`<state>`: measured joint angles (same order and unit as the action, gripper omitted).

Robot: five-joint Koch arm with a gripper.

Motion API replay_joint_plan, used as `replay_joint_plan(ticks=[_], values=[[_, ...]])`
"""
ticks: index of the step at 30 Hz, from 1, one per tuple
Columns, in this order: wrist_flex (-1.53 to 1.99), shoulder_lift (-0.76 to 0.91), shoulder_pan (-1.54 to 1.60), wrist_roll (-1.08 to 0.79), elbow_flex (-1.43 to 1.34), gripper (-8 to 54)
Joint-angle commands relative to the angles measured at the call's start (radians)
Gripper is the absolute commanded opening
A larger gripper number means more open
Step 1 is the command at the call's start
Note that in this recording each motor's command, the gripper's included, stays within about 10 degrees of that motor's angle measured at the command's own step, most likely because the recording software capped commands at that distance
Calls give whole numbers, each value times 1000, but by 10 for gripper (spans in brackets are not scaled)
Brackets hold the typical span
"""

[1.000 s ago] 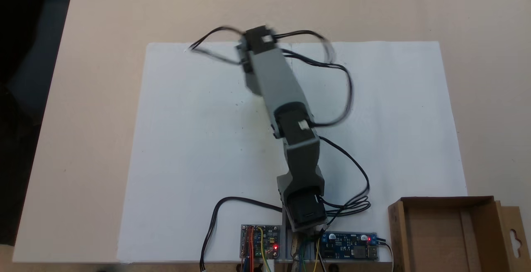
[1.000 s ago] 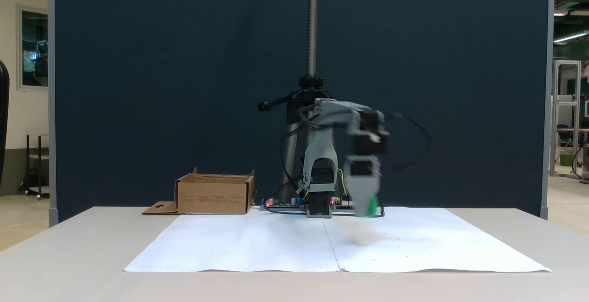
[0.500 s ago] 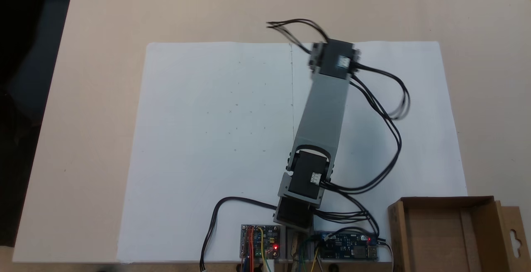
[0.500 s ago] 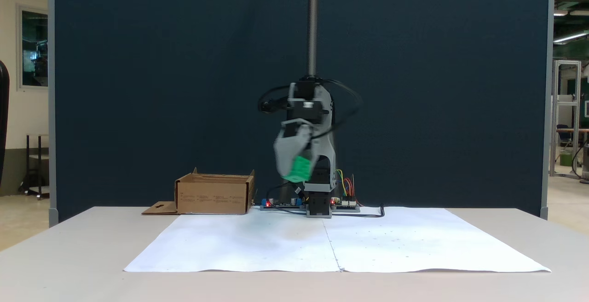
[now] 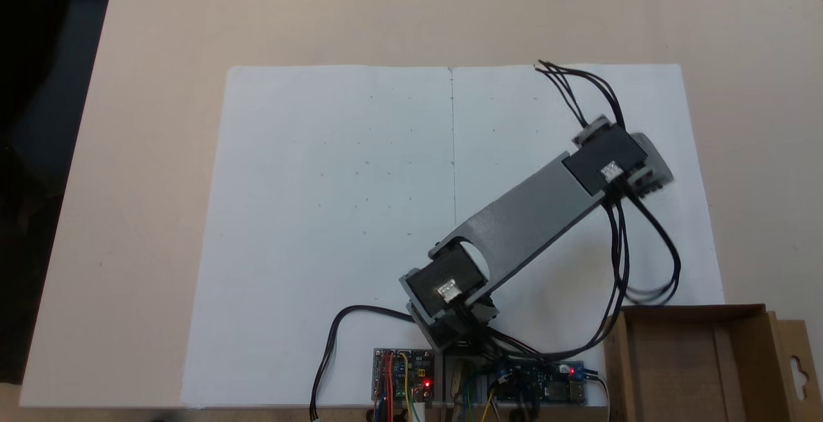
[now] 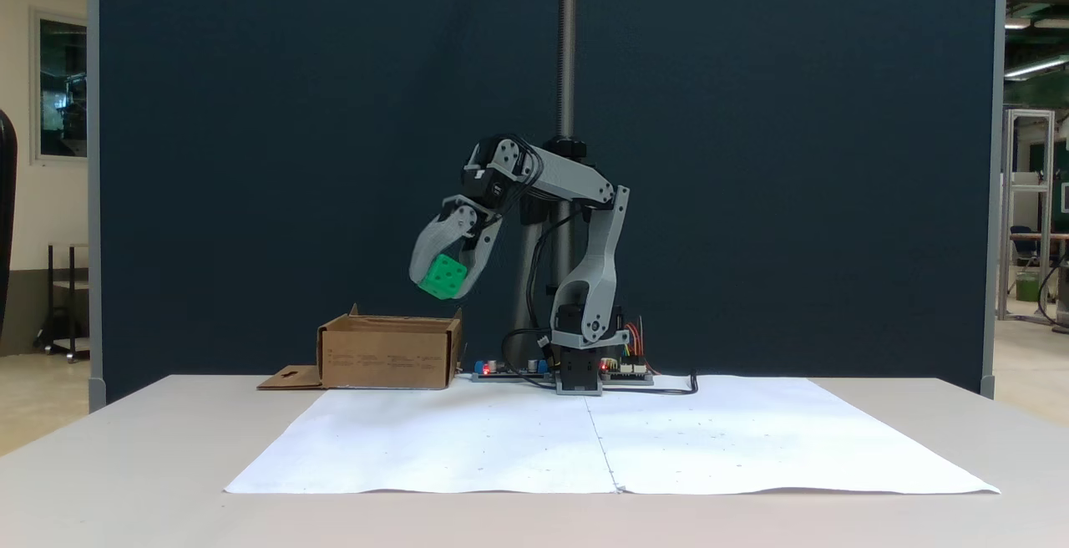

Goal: Grasp a green dice and put it in the bin.

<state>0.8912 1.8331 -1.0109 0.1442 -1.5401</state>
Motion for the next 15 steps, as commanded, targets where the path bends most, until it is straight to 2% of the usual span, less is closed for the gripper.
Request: replay_joint_plan(ticks=[1,11,15], values=[[11,55,-153,-124,78,119],[9,57,-506,-302,141,119],[2,-9,-660,-410,141,119]])
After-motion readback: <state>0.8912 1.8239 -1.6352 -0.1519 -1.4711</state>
